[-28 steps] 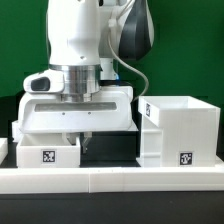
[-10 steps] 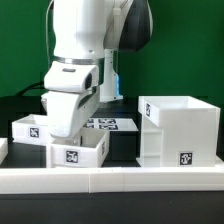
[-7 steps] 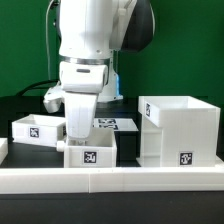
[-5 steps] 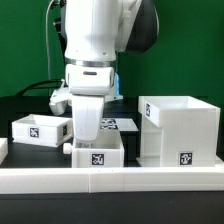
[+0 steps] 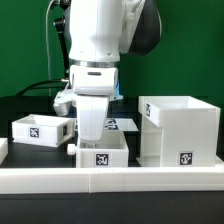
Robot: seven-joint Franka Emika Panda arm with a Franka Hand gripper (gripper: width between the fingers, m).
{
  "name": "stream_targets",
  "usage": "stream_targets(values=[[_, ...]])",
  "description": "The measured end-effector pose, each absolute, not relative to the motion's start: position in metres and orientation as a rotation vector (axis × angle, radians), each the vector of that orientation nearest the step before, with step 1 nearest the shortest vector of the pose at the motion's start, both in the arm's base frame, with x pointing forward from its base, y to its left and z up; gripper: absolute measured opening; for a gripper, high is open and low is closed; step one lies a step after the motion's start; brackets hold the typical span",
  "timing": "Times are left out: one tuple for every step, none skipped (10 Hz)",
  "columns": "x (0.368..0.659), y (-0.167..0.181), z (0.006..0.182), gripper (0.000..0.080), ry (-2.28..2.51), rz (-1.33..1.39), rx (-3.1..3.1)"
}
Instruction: Assemble drawer
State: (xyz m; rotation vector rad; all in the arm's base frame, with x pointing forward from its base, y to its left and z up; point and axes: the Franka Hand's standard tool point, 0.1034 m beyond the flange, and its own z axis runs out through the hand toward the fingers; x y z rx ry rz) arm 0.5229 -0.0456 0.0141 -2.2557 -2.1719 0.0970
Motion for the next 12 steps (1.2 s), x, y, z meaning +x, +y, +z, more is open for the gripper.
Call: stream_targets(values=[[0.527, -0.041, 0.014, 0.0041, -2.179, 0.098, -2.243], [0.53, -0.037, 0.014, 0.0041, -2.193, 0.093, -2.233], [0.533, -0.036, 0.014, 0.0041, -2.208, 0.096, -2.222], [0.536, -0.033, 0.014, 0.0041, -2.216, 0.092, -2.215], [0.539, -0.031, 0.015, 0.0041, -2.233, 0.082, -2.21], [0.541, -0.032, 0.015, 0.0041, -2.249, 0.041, -2.231], [0.539, -0.032, 0.014, 0.0041, -2.243, 0.051, -2.228], [0.539, -0.032, 0.014, 0.0041, -2.243, 0.051, -2.228], [0.539, -0.031, 0.014, 0.0041, -2.237, 0.05, -2.234], [0.541, -0.028, 0.014, 0.0041, -2.239, 0.047, -2.232], [0.544, -0.026, 0.015, 0.0041, -2.242, 0.045, -2.227], [0.545, -0.026, 0.015, 0.0041, -2.241, 0.049, -2.225]])
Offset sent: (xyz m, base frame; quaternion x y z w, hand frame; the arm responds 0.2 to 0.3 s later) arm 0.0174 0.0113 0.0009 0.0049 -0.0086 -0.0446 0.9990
